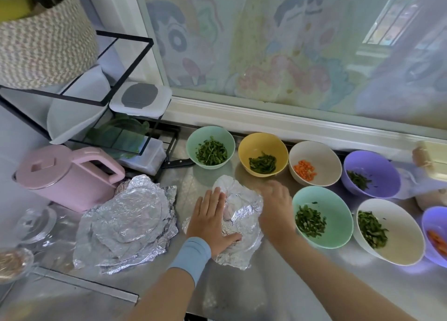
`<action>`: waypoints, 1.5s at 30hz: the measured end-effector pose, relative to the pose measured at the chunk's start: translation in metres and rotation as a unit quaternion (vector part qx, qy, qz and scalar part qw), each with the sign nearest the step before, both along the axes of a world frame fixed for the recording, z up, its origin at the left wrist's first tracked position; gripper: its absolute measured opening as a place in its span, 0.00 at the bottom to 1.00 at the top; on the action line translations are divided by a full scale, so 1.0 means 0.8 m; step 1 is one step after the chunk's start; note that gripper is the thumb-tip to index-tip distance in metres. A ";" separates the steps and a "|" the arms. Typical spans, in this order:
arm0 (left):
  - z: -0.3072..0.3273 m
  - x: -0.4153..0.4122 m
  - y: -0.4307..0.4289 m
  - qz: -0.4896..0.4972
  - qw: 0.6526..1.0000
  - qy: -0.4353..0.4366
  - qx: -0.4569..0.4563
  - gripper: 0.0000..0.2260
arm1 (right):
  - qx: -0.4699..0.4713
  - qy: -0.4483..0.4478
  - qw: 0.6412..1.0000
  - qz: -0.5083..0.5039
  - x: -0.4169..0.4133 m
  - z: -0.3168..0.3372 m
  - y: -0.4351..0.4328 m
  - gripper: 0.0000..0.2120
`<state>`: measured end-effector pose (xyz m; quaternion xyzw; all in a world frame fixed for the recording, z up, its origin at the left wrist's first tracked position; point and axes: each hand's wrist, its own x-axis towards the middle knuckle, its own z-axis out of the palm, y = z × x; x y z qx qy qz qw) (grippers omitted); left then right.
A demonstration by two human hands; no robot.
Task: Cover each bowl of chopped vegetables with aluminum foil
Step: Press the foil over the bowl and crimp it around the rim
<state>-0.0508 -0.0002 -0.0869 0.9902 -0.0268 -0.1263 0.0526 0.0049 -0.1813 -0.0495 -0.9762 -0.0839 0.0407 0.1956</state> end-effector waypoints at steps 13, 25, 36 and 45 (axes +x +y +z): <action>-0.005 0.022 0.011 0.018 0.986 -0.089 -0.142 0.31 | 0.215 0.148 0.965 -0.036 -0.025 -0.055 0.038 0.24; 0.007 0.022 0.022 0.277 0.853 0.039 -0.441 0.18 | 0.201 0.141 0.969 -0.008 -0.024 -0.055 0.023 0.24; 0.023 0.015 0.017 0.200 0.963 -0.003 -0.180 0.30 | 0.073 0.140 0.977 -0.145 -0.091 -0.036 0.028 0.23; 0.005 0.041 0.017 -0.056 0.976 0.055 -0.204 0.27 | 0.145 0.164 0.948 -0.232 -0.073 -0.046 0.006 0.15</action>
